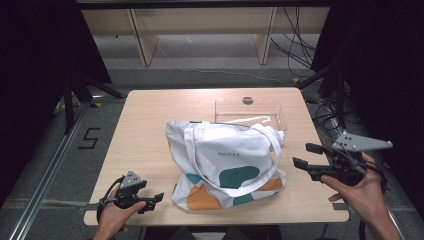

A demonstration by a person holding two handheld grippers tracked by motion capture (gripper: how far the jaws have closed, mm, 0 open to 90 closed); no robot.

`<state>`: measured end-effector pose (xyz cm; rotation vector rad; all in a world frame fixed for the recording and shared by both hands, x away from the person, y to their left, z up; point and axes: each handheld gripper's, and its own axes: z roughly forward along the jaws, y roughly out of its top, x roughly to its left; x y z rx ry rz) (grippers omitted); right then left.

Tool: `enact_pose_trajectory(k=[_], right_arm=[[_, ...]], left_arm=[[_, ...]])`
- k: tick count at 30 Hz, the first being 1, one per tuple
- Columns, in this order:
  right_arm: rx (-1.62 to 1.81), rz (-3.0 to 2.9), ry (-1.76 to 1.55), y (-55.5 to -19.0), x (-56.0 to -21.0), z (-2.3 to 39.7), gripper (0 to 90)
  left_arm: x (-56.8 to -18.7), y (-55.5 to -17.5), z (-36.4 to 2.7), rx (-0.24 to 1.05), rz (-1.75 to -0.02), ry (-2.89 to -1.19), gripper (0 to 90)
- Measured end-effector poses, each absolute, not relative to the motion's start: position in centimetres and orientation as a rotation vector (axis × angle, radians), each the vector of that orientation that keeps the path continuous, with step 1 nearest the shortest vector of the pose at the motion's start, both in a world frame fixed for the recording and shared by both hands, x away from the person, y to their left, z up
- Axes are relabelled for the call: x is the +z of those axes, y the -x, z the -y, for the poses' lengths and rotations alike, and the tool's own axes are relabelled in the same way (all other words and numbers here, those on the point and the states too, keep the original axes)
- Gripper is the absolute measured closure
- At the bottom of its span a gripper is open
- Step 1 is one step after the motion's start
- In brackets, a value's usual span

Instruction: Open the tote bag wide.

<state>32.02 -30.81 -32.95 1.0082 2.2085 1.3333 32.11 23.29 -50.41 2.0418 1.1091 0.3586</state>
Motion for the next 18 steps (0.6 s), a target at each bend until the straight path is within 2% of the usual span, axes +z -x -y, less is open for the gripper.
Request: enact_pose_trajectory(k=[8, 18], right_arm=[[1.349, -2.288, -0.897, -34.7, -28.6, 28.0, 36.6], [1.236, -2.434, -0.869, -38.6, -26.4, 23.6, 37.8]], left_arm=[[-50.4, -32.1, -23.3, 0.344, -1.107, -2.044, 17.2], [-50.4, -32.1, -23.3, 0.341, -1.108, -2.04, 17.3]])
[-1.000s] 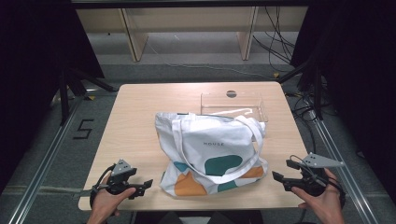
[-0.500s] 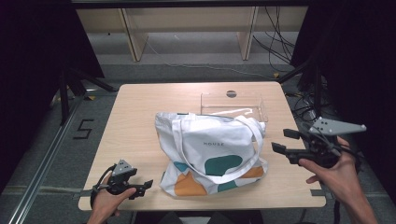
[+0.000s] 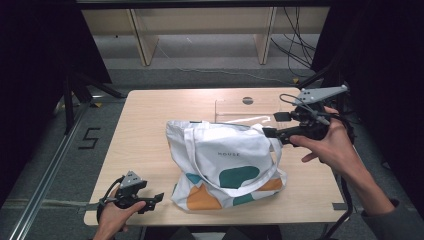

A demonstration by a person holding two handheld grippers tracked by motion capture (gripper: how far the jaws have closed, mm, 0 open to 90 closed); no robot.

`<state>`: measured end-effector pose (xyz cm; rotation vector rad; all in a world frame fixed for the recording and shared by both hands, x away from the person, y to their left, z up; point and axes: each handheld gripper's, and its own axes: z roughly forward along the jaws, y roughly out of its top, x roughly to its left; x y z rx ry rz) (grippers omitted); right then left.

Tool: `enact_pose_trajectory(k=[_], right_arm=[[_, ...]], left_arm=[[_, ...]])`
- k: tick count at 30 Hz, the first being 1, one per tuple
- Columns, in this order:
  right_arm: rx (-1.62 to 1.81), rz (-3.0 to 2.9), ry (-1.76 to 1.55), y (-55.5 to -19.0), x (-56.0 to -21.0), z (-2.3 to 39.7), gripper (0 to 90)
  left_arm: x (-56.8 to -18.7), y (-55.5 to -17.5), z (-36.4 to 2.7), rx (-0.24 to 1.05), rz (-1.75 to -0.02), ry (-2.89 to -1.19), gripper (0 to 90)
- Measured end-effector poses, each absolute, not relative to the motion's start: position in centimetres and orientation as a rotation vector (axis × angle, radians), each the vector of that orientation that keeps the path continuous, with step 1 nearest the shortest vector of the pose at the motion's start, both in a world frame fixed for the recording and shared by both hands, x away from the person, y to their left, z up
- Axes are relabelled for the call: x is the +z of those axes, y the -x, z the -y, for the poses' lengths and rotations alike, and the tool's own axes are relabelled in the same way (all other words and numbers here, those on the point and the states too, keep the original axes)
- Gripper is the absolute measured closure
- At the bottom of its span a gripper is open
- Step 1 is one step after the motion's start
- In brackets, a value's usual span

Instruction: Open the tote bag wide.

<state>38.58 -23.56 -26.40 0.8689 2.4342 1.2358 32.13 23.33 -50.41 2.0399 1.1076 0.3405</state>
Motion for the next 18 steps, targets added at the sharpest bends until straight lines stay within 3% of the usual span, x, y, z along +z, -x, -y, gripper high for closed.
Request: enact_pose_trajectory(k=[18], right_arm=[[1.054, -2.533, -0.876, -41.9, -27.5, 21.2, 49.9]], left_arm=[[-50.4, -32.1, -23.1, 0.34, -1.116, -2.017, 17.2]])
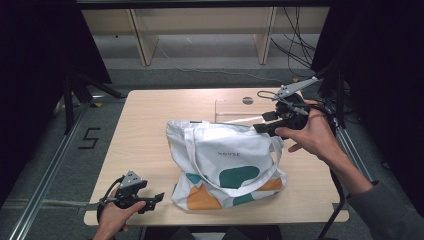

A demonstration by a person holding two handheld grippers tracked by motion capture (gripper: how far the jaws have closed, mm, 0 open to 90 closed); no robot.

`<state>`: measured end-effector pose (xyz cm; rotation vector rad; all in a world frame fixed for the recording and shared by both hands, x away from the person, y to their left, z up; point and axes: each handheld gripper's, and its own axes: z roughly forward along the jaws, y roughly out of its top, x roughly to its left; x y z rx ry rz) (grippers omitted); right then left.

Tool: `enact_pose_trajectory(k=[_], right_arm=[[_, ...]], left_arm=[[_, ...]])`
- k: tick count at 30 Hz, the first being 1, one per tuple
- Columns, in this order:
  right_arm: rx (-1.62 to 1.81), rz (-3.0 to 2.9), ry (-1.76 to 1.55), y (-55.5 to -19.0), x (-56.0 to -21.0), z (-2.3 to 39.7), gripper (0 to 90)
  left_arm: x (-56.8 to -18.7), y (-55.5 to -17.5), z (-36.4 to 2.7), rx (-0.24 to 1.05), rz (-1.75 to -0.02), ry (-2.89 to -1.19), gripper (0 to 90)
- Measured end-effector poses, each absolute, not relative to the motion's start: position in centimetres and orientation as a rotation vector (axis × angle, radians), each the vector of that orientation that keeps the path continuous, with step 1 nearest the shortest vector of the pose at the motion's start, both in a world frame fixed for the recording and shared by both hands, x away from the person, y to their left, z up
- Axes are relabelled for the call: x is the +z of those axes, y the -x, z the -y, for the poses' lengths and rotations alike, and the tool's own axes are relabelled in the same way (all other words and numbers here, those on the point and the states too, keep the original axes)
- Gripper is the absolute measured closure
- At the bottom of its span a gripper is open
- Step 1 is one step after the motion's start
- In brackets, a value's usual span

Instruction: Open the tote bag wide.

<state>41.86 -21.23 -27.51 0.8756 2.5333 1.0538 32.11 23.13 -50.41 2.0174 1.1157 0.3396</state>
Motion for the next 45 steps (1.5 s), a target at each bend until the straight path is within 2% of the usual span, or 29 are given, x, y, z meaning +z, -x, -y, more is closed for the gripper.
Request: enact_pose_trajectory(k=[8, 9, 10, 11, 12, 13, 15, 17, 28, 34, 38, 45], right_arm=[[0.952, -2.541, -0.799, -40.9, -27.2, 20.8, 67.8], [0.952, -2.541, -0.799, -40.9, -27.2, 20.8, 67.8], [0.935, -2.556, -0.765, -40.8, -27.2, 20.6, 72.0], [0.935, -2.556, -0.765, -40.8, -27.2, 20.6, 72.0], [0.905, -2.564, -0.754, -40.7, -27.4, 20.2, 78.3], [0.905, -2.564, -0.754, -40.7, -27.4, 20.2, 78.3], [0.893, -2.574, -0.743, -40.6, -27.4, 20.0, 85.9], [0.903, -2.581, -0.746, -40.4, -27.4, 19.8, 87.8], [1.004, -2.527, -0.637, -38.9, -24.2, 21.2, 89.0], [1.133, -2.465, -0.544, -35.4, -22.0, 22.7, 89.1], [1.178, -2.437, -0.505, -33.6, -22.7, 23.5, 89.1], [1.207, -2.476, -0.476, -32.3, -25.0, 23.3, 89.1]], left_arm=[[-50.4, -32.1, -23.2, 0.342, -1.106, -2.023, 17.2], [-50.4, -32.1, -23.2, 0.344, -1.104, -2.026, 17.2], [-50.3, -32.1, -23.2, 0.339, -1.096, -2.038, 17.2], [-50.3, -32.1, -23.2, 0.339, -1.096, -2.038, 17.2], [-50.4, -32.1, -23.2, 0.34, -1.099, -2.032, 17.3], [-50.4, -32.1, -23.2, 0.34, -1.099, -2.032, 17.3], [-50.4, -32.1, -23.1, 0.34, -1.103, -2.024, 17.3], [-50.4, -32.1, -23.1, 0.339, -1.105, -2.02, 17.3], [-50.4, -32.1, -23.1, 0.334, -1.1, -2.025, 17.4], [-50.2, -32.0, -23.2, 0.323, -1.123, -1.999, 18.9], [-49.6, -32.0, -23.1, 0.3, -1.105, -1.945, 23.7], [-46.5, -31.0, -22.8, 0.255, -1.03, -1.866, 27.1]])
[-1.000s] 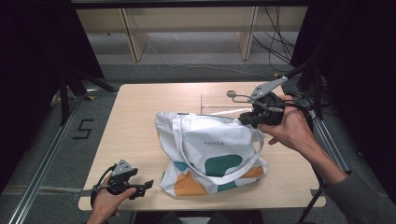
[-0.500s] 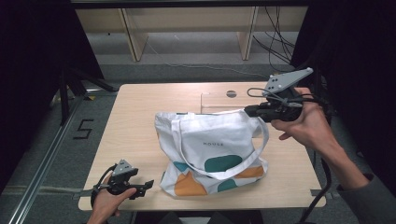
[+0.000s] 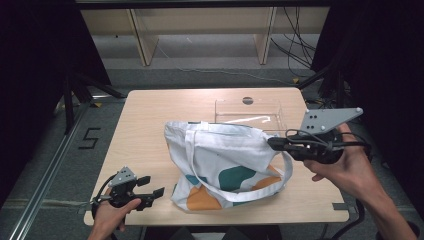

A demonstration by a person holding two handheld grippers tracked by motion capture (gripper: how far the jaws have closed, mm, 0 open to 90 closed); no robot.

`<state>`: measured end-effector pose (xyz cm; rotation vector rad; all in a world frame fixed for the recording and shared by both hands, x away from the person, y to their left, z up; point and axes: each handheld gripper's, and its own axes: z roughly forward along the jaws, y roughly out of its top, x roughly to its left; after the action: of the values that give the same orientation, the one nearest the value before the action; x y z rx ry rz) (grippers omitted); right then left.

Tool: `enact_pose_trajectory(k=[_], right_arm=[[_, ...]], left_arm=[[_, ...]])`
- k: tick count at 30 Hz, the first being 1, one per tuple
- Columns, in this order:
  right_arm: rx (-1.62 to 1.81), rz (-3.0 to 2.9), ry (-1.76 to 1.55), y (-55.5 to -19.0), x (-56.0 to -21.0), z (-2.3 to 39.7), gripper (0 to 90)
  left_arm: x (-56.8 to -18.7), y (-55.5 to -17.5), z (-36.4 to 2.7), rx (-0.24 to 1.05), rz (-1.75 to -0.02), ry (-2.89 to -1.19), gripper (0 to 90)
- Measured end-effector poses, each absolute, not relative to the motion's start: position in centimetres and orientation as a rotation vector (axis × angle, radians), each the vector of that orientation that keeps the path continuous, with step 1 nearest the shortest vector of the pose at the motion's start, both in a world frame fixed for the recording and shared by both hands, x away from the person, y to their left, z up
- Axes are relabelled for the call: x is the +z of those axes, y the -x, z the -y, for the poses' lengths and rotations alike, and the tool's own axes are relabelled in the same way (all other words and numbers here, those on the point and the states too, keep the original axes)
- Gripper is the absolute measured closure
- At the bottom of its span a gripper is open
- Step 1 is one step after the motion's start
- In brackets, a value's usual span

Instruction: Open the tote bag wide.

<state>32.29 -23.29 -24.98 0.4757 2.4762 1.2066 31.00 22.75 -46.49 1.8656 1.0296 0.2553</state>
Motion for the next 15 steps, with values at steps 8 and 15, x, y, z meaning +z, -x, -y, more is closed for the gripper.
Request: enact_pose_trajectory(k=[8, 15], right_arm=[[1.22, -2.569, -0.478, -31.4, -28.6, 22.7, 89.0], [1.247, -2.637, -0.466, -31.5, -31.7, 22.0, 89.0]], left_arm=[[-42.3, -30.0, -19.8, 0.2, -0.84, -1.887, 31.2], [-37.7, -30.6, -17.6, 0.175, -0.709, -1.927, 32.2]])
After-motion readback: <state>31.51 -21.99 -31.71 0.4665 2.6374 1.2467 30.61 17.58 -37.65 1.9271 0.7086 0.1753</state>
